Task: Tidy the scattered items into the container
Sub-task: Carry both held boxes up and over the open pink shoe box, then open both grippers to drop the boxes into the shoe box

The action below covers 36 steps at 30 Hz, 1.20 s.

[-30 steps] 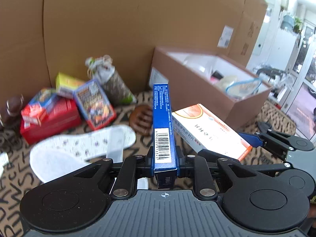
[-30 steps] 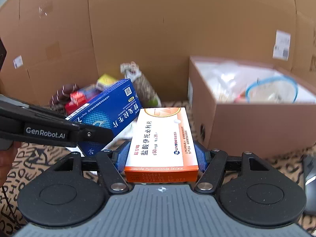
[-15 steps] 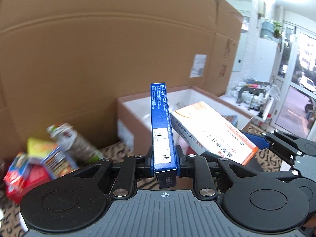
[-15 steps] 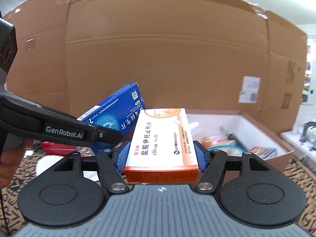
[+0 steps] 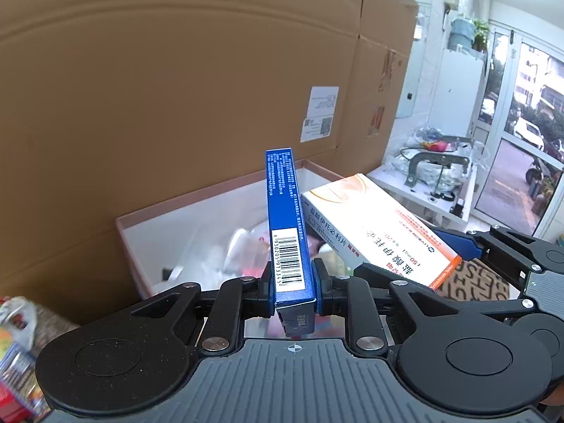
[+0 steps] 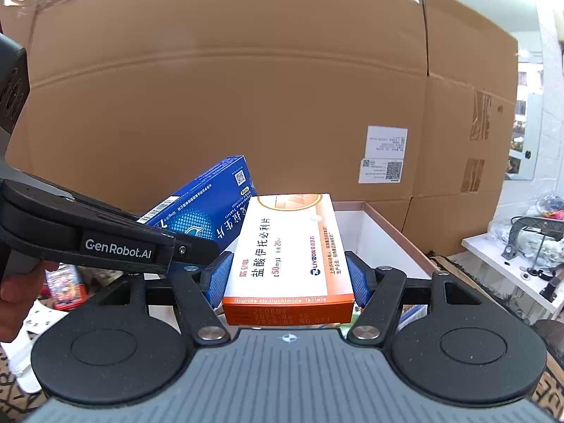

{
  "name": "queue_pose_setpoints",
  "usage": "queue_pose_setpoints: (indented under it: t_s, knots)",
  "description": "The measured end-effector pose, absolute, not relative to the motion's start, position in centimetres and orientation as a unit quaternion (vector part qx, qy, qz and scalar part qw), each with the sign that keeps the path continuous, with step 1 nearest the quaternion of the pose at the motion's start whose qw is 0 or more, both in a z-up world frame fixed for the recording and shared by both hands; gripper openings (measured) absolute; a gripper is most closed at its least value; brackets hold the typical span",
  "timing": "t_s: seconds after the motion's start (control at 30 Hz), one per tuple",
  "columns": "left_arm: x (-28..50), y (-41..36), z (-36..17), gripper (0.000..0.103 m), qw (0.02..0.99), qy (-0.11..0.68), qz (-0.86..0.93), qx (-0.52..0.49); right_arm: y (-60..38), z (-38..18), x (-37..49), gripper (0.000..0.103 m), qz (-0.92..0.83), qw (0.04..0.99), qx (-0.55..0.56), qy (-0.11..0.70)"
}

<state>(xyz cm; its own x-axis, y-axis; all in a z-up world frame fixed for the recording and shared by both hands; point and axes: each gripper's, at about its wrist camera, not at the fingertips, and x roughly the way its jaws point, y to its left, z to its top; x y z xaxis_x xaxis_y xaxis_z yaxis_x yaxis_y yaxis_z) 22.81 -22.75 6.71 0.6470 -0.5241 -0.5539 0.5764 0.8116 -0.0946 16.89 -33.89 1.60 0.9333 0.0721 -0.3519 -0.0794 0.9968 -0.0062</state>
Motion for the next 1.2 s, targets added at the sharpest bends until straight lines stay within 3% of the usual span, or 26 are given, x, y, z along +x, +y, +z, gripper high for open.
queue_pose_setpoints:
  t_s: [0.23,0.27,0.33,0.37,0.4,0.6,0.87,1.2]
  knots:
    - [28.0,-25.6,5.8,0.019,0.902,0.306,-0.304,0.03,-36.2,1.2,22.1,0.071,0.036,0.98,-0.008,0.197]
    - [28.6,-25.8,5.7,0.036,0.904,0.302,-0.302,0.027,-36.4,1.1,22.8,0.071,0.039,0.981,-0.01,0.191]
    - [29.5,-25.8,5.6,0.059,0.914,0.29,-0.284,0.026,-36.8,0.7,24.1,0.084,0.03,0.983,-0.02,0.183]
    - [29.6,-25.5,5.5,0.089,0.921,0.284,-0.267,0.027,-36.8,0.5,24.5,0.097,0.011,0.982,-0.026,0.186]
    - [29.3,-24.8,5.4,0.102,0.926,0.274,-0.26,0.023,-36.9,0.3,24.8,0.096,-0.009,0.981,-0.032,0.189]
    - [26.3,-20.6,6.7,0.102,0.928,0.245,-0.281,0.0,-37.5,0.6,22.1,0.096,0.003,0.981,0.028,0.191]
    - [20.0,-14.7,6.3,0.103,0.92,0.267,-0.282,-0.057,-35.6,2.8,16.4,0.1,0.032,0.986,0.072,0.15]
    - [12.2,-7.1,2.7,0.103,0.925,0.297,-0.218,-0.088,-29.5,3.9,10.3,0.102,0.094,0.986,0.034,0.134]
